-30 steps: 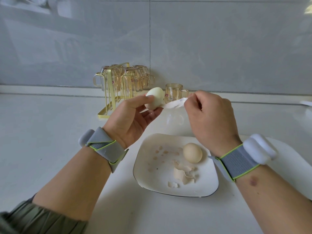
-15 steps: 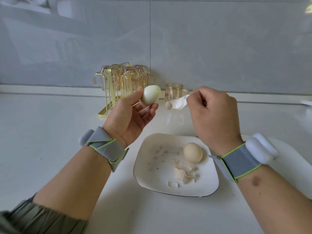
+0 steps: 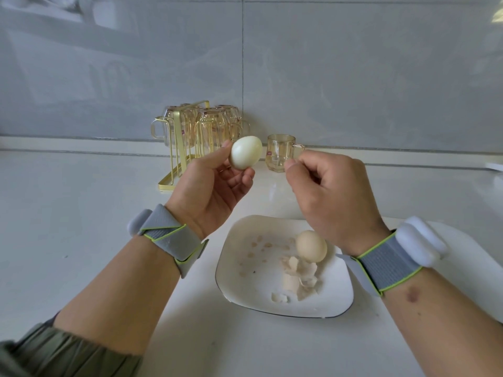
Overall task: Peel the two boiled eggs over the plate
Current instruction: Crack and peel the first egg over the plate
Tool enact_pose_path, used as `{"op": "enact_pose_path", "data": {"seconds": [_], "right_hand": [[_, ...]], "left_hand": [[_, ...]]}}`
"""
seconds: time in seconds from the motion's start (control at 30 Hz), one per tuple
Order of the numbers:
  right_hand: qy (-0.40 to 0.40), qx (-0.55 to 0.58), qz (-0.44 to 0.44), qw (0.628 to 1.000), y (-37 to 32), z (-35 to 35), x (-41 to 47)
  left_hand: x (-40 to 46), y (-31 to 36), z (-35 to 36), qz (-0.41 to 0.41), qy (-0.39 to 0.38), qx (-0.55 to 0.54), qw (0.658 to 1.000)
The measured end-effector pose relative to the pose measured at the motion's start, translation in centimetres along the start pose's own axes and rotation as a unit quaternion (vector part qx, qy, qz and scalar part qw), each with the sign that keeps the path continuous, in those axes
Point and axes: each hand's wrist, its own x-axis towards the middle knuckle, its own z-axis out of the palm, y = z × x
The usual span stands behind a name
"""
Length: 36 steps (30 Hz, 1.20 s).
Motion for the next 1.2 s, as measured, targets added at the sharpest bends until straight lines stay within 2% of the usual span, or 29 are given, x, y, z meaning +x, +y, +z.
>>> {"op": "enact_pose_path", "data": {"seconds": [0.27, 0.67, 0.87, 0.97, 1.2], "right_hand": [[-0.076, -0.035, 0.028, 0.996, 0.9, 0.5, -0.1], [-0.098, -0.014, -0.012, 0.995, 0.4, 0.6, 0.0], [-0.070, -0.004, 0.020, 0.997, 0.7, 0.5, 0.0], [-0.054, -0.004, 0.035, 0.998, 0.9, 0.5, 0.0], [-0.034, -0.019, 0.046, 0.998, 0.9, 0.5, 0.1]], "left_hand": [[-0.5, -0.2, 0.4, -0.047, -0.057, 0.036, 0.997], [-0.5, -0.6, 0.8, -0.069, -0.072, 0.122, 0.988], [-0.4, -0.8, 0.7, -0.071, -0.074, 0.147, 0.984], [-0.4, -0.7, 0.6, -0.075, -0.110, 0.168, 0.977], [-0.6, -1.0, 0.4, -0.030, -0.132, 0.217, 0.967]]}}
